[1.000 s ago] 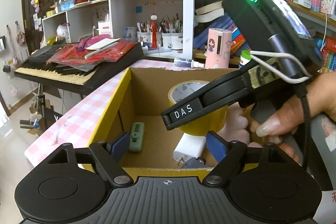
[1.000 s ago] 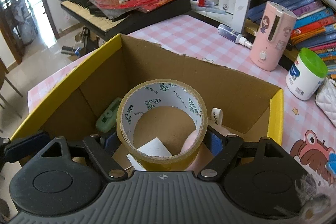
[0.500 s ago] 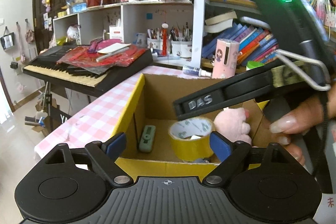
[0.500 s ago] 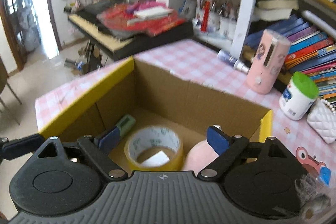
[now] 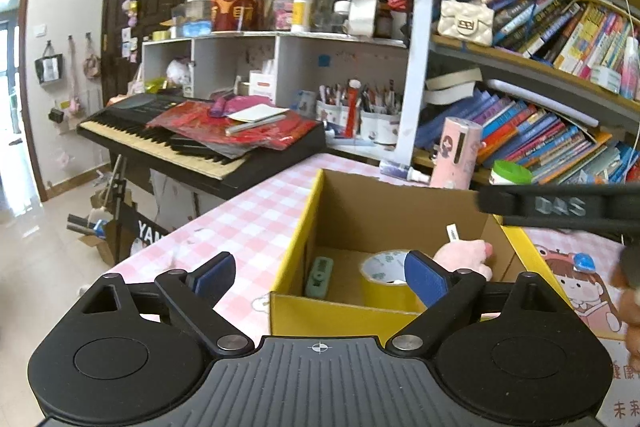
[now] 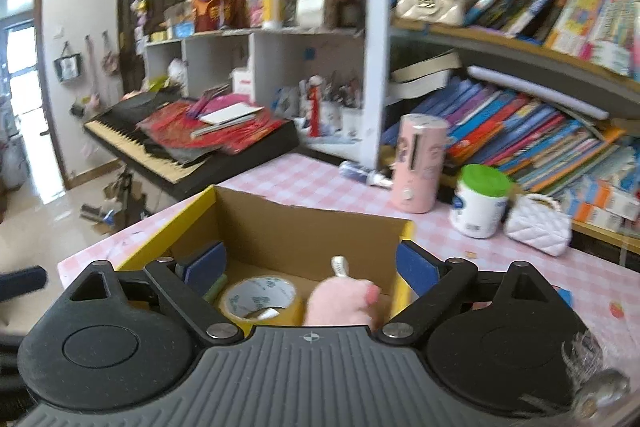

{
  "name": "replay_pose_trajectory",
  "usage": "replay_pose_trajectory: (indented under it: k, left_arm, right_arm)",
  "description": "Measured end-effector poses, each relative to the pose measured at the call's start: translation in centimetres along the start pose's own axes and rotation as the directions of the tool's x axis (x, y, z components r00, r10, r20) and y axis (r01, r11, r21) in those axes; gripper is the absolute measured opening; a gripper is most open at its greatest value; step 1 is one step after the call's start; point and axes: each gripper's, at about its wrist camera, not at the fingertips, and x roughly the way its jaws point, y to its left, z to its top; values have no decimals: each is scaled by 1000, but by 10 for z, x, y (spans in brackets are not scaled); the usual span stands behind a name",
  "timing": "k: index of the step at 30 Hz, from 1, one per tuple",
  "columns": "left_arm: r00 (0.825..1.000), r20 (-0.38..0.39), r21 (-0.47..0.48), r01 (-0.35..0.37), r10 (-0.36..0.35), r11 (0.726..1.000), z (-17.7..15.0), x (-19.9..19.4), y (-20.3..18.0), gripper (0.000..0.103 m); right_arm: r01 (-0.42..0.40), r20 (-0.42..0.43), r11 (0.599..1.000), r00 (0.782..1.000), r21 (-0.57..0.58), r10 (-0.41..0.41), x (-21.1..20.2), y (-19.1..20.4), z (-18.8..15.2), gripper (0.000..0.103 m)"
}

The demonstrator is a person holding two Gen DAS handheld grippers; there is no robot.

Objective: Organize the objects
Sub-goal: 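Withdraw both tools from the yellow box toward the cartoon mat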

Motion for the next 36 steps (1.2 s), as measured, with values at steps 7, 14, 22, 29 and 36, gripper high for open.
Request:
replay_pose_trajectory:
  k: [7, 14, 22, 29, 36]
  left_arm:
    - [1000, -8, -19, -29, 29, 999, -8, -14, 16, 94]
    - [997, -67, -27, -39, 37, 999, -26, -28, 32, 94]
    - [991, -133, -12, -19, 17, 1000, -45, -47, 41, 94]
    - [986, -166, 6, -3, 4, 1000, -59, -64, 47, 95]
    - [980, -199, 29, 26, -20, 999, -71, -78, 46, 95]
  right_arm:
    - [109, -8, 992, 994, 67, -108, -26, 0, -24, 92]
    - [160, -109, 987, 982, 24, -156, -36, 20, -57, 92]
    - [145, -186, 989, 973, 11, -140, -54, 41, -87, 93]
    - [157, -223, 987, 963, 19, -149, -74, 52, -107, 94]
    - [173, -248, 984, 956, 33, -159, -92, 57, -124, 94]
